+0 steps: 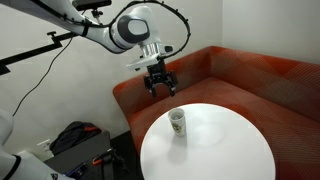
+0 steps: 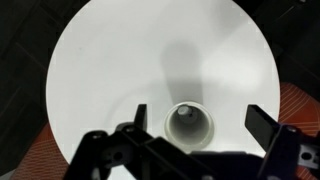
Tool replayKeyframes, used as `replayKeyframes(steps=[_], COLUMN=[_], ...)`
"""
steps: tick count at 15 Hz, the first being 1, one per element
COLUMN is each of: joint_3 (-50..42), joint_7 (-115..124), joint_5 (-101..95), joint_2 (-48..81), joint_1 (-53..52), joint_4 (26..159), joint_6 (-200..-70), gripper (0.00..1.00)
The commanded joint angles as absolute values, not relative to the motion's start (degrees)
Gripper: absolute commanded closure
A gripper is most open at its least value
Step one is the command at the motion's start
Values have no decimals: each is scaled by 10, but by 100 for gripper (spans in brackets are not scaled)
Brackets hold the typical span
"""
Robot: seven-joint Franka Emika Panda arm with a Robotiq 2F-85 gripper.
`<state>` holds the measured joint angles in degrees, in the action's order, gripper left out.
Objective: Pick up the marker inside the white cup and place it on the table-top
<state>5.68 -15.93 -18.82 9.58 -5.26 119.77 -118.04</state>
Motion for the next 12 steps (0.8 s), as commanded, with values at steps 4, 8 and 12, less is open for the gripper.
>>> replayKeyframes(steps=[4, 8, 12], joint_3=[57, 57, 59], joint_7=[-167, -167, -143], joint_5=[-188, -188, -240], joint_2=[102, 102, 137], joint_1=[-54, -54, -72], joint_4=[1190, 1190, 1166], joint_6=[-1178, -1178, -1163], gripper=[0, 0, 0])
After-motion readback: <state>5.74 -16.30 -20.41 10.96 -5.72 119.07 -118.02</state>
